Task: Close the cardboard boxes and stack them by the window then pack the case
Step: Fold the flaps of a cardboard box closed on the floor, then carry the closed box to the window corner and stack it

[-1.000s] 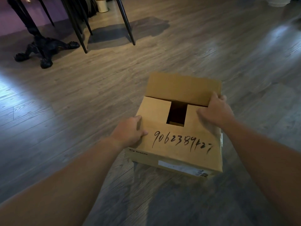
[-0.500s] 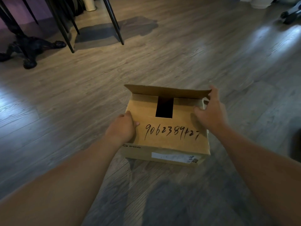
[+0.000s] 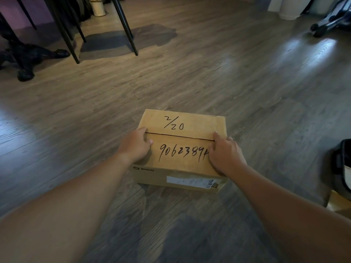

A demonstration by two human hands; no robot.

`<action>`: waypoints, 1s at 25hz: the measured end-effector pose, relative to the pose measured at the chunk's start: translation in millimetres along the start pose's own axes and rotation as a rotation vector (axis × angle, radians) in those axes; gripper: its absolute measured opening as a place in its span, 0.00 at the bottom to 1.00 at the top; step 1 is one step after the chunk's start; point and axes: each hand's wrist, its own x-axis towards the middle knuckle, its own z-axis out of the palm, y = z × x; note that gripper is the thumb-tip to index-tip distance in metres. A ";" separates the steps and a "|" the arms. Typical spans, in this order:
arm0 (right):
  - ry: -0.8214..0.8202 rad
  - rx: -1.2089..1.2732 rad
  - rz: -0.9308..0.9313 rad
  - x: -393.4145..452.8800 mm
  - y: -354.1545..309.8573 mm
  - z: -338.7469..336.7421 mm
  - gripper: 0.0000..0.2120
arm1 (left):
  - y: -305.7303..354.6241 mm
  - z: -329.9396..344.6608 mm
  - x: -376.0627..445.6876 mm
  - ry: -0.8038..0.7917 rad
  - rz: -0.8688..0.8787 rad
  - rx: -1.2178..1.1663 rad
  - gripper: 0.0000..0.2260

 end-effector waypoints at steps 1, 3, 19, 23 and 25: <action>-0.005 0.008 0.006 0.7 -2.9 -0.3 0.23 | 0.3 -1.1 -0.5 0.015 -0.008 -0.004 0.27; -0.011 0.029 0.016 1.8 -9.3 -2.1 0.21 | 0.6 -5.4 -1.7 0.042 -0.023 -0.030 0.27; 0.032 0.036 -0.303 -17.0 -252.6 -214.7 0.21 | 25.7 -307.9 -98.9 0.371 -0.228 -0.148 0.16; -0.075 0.025 -0.449 -56.2 -372.3 -343.2 0.28 | 52.3 -477.1 -172.0 0.413 -0.348 -0.119 0.18; -0.110 0.017 -0.517 -77.3 -440.6 -403.1 0.31 | 57.8 -563.3 -209.2 0.438 -0.414 -0.107 0.15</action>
